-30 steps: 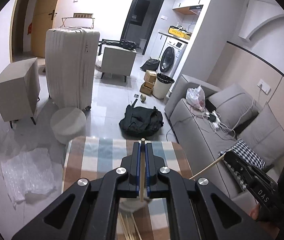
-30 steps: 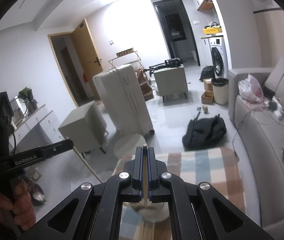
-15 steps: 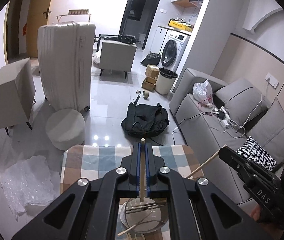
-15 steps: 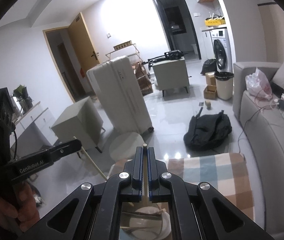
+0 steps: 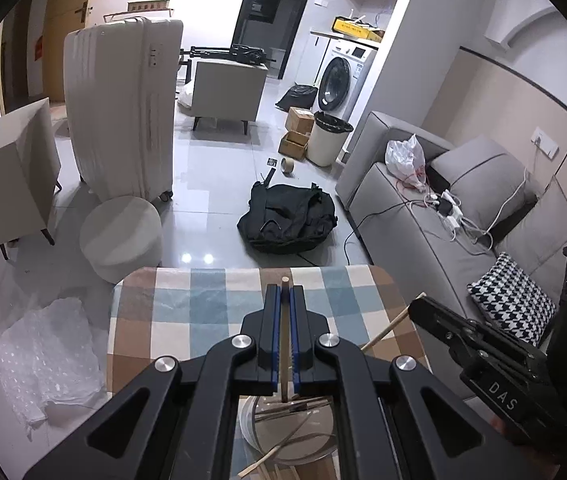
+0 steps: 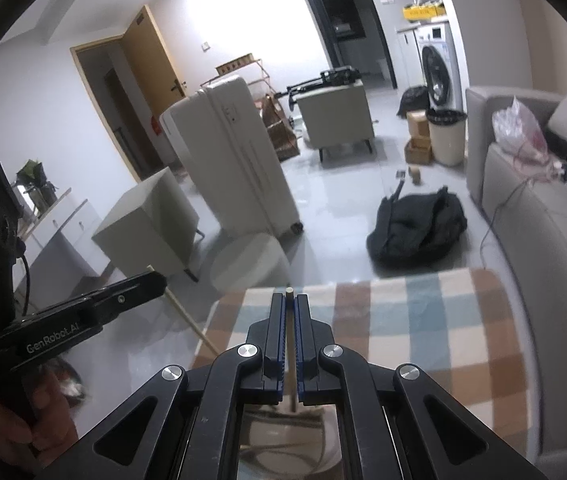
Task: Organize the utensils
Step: 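Lower both chopsticks into the utensil holder and open both tools, then withdraw both open tools up and away from the utensil holder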
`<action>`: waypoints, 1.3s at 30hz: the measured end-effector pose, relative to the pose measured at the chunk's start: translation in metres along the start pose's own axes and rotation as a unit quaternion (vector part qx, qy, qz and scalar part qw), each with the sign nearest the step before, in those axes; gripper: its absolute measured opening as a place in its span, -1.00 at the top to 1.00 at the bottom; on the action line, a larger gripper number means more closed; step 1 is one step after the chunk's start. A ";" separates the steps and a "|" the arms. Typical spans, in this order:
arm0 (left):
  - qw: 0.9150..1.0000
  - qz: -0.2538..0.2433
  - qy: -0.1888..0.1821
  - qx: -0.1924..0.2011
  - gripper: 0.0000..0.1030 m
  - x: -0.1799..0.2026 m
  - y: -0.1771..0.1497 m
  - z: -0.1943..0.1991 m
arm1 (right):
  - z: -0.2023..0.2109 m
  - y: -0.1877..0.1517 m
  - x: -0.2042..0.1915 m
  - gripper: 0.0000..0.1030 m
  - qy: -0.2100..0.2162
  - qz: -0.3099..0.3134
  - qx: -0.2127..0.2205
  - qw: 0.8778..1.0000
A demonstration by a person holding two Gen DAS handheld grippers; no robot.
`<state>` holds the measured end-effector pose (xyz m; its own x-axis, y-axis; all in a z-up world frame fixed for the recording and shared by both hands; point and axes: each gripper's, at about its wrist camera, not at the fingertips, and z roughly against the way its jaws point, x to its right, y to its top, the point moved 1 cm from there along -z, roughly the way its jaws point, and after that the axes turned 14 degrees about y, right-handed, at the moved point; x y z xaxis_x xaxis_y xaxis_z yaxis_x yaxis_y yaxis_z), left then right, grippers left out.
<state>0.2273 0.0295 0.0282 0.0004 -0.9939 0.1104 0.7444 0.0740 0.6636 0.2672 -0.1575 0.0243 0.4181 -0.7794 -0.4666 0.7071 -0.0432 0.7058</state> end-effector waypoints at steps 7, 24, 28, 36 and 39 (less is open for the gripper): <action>0.999 0.003 -0.014 -0.032 0.77 -0.001 -0.001 0.004 | 0.011 -0.009 0.002 0.61 -0.001 -0.011 0.000 1.000; 0.998 0.002 0.062 0.016 -0.14 0.001 -0.027 0.073 | 0.095 -0.030 -0.017 -0.01 -0.011 -0.026 0.050 0.998; 0.998 0.002 0.063 0.027 -0.24 0.005 -0.032 0.085 | 0.112 -0.037 -0.030 -0.12 -0.007 -0.018 0.060 0.998; 0.997 0.005 0.068 0.042 -0.38 0.009 -0.051 0.103 | 0.142 -0.054 -0.055 -0.40 -0.003 0.011 0.081 0.997; 0.996 0.008 0.072 0.044 -0.42 0.010 -0.059 0.104 | 0.149 -0.063 -0.062 -0.43 0.001 0.022 0.081 0.996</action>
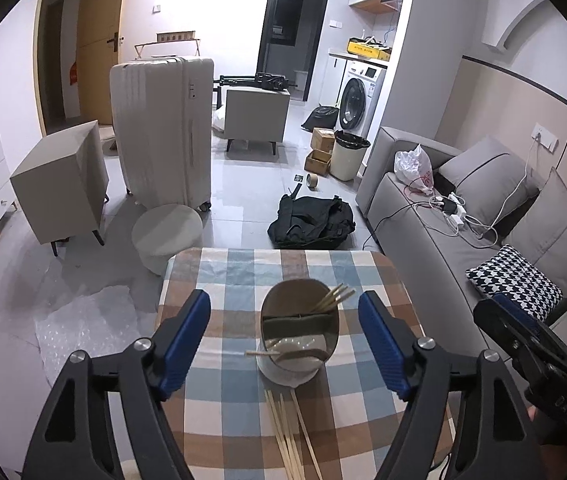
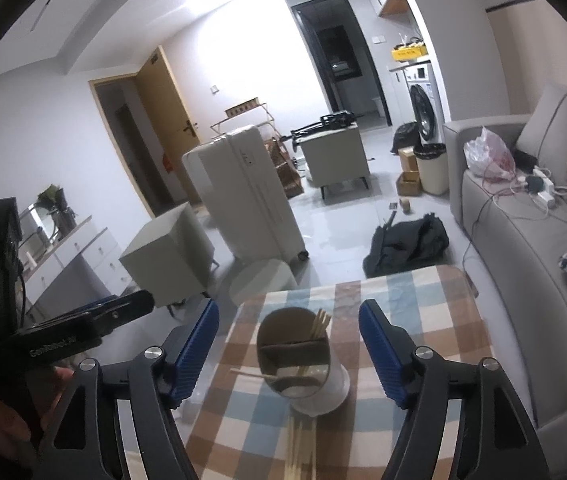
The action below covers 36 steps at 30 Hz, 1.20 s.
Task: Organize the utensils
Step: 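Withdraw both open tools up and away from the utensil holder, then close the right tool on one chopstick while the left tool approaches the bundle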
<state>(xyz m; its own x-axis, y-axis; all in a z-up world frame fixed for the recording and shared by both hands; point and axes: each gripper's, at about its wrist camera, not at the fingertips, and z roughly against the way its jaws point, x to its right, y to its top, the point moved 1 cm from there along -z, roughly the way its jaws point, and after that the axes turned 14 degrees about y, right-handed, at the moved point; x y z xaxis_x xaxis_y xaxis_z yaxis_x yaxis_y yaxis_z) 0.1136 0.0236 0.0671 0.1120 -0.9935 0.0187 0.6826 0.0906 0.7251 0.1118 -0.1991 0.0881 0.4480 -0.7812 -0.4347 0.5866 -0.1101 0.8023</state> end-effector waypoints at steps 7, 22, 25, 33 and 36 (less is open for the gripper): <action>1.000 0.000 0.003 0.004 -0.49 0.000 -0.021 0.006 | 0.014 -0.023 -0.012 -0.62 -0.001 0.021 -0.002 1.000; 1.000 0.021 -0.001 0.003 -0.60 -0.009 -0.084 -0.009 | 0.004 -0.090 -0.001 -0.87 -0.029 0.026 -0.056 0.998; 1.000 0.026 0.002 -0.017 -0.60 -0.009 -0.097 -0.022 | -0.005 -0.104 0.008 -0.87 -0.033 0.023 -0.078 0.996; 0.996 0.023 0.031 -0.082 -0.60 -0.014 -0.134 -0.066 | -0.043 -0.139 0.029 -0.87 -0.046 0.014 -0.150 0.988; 0.992 0.030 0.044 -0.111 -0.60 -0.020 -0.141 -0.087 | -0.068 -0.152 0.039 -0.86 -0.049 0.005 -0.181 0.982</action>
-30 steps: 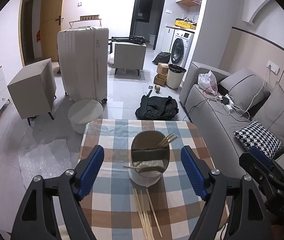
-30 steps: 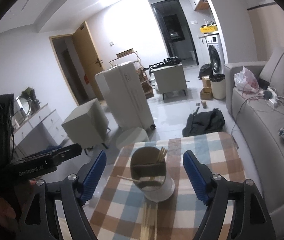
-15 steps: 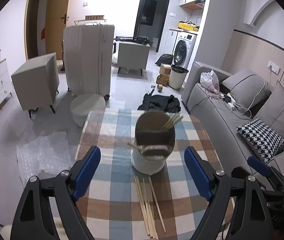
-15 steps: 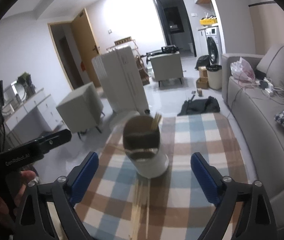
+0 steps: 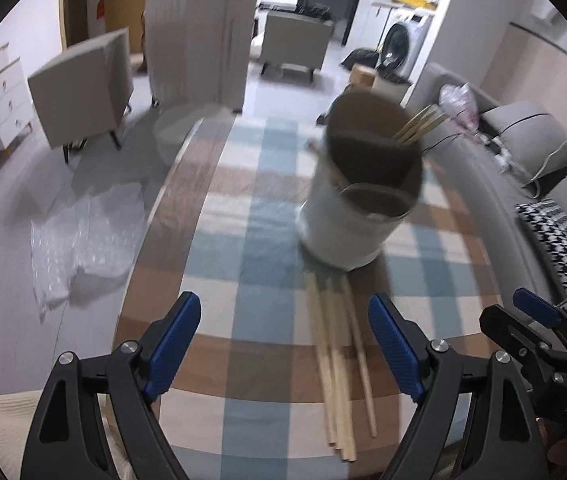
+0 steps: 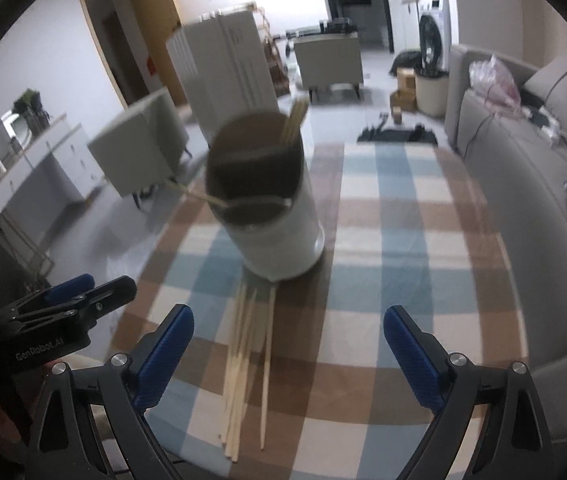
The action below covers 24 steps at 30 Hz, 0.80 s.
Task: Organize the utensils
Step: 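Close the right tool on one chopstick while the left tool approaches the bundle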
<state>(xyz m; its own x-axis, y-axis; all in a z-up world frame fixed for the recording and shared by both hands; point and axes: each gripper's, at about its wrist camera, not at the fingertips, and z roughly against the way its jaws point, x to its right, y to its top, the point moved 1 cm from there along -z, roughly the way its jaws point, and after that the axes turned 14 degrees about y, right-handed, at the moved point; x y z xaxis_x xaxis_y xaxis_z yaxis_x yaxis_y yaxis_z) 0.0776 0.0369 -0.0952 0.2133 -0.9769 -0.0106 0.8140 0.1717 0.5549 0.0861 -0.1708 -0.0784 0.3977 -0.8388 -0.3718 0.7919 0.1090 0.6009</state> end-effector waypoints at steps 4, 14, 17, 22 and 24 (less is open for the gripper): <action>1.000 0.011 0.004 -0.021 -0.60 -0.007 0.000 -0.013 | -0.041 -0.002 0.009 -0.67 -0.002 -0.004 -0.041 0.999; 0.997 0.043 0.023 -0.063 -0.60 -0.033 0.006 -0.039 | -0.124 -0.007 0.019 -0.06 -0.008 -0.004 -0.116 0.993; 0.994 0.054 0.021 -0.088 -0.60 -0.040 0.002 -0.048 | -0.139 -0.007 0.017 0.12 -0.018 0.008 -0.128 0.992; 0.993 0.064 0.013 -0.101 -0.60 -0.046 0.004 -0.054 | -0.155 -0.009 0.013 0.49 -0.047 0.022 -0.145 0.988; 0.992 0.065 0.010 -0.104 -0.60 -0.047 0.004 -0.055 | -0.157 -0.009 0.009 0.49 -0.049 0.030 -0.143 0.988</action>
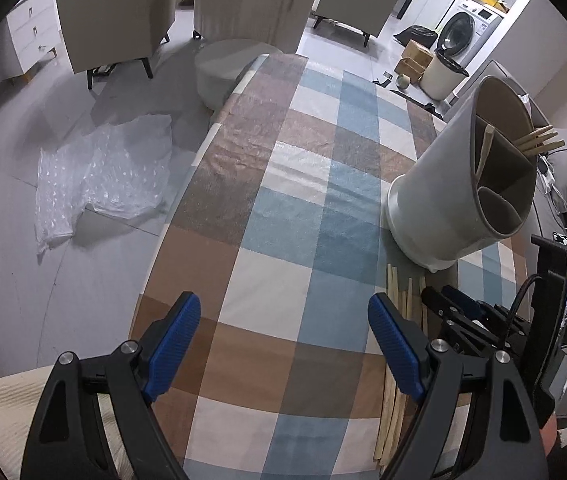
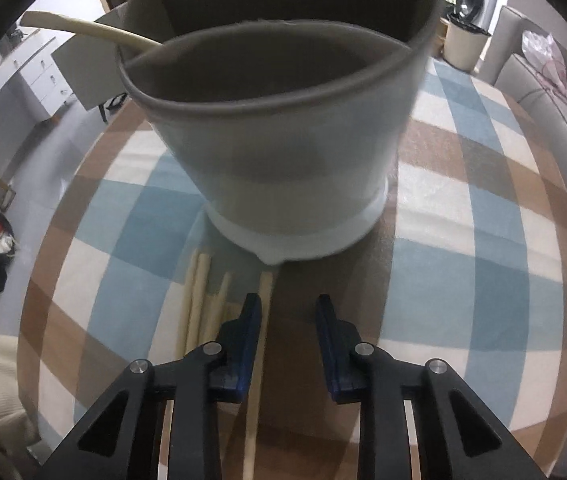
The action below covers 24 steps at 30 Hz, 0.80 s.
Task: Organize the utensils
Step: 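Close the right tool on one chopstick while the left tool approaches the bundle, then close the left tool on another chopstick while the right tool holds its chopstick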
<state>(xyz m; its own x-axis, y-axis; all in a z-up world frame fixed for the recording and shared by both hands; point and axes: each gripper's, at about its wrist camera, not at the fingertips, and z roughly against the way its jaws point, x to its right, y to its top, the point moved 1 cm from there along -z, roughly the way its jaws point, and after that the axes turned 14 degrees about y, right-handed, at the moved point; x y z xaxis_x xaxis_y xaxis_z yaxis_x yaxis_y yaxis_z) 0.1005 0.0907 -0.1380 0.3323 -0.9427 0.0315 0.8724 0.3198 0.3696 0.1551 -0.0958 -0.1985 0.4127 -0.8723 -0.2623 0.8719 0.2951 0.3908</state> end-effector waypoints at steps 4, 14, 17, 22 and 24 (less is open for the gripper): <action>1.000 0.004 -0.003 -0.007 -0.60 -0.004 0.002 -0.004 | -0.006 0.000 -0.006 0.49 -0.009 0.013 -0.009 1.000; 0.999 0.007 0.005 -0.038 -0.60 -0.009 0.001 -0.017 | -0.004 -0.005 -0.015 0.90 -0.015 0.011 0.005 1.000; 0.999 -0.002 0.003 -0.051 -0.60 -0.002 -0.002 -0.021 | 0.009 -0.011 -0.007 0.90 -0.003 -0.017 0.019 1.000; 0.997 -0.025 -0.004 -0.076 -0.60 0.017 -0.010 -0.027 | 0.041 -0.023 0.021 0.90 0.038 -0.097 0.053 0.993; 0.995 -0.035 -0.006 -0.088 -0.60 0.027 -0.013 -0.031 | 0.052 -0.024 0.033 0.90 0.056 -0.133 0.067 0.987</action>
<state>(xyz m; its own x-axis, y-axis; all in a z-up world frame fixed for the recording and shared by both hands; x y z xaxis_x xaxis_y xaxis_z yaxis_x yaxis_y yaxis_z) 0.1091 0.0644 -0.1710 0.2647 -0.9641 0.0237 0.9431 0.2639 0.2021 0.1344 -0.1518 -0.1706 0.2067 -0.8607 -0.4653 0.9137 -0.0002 0.4063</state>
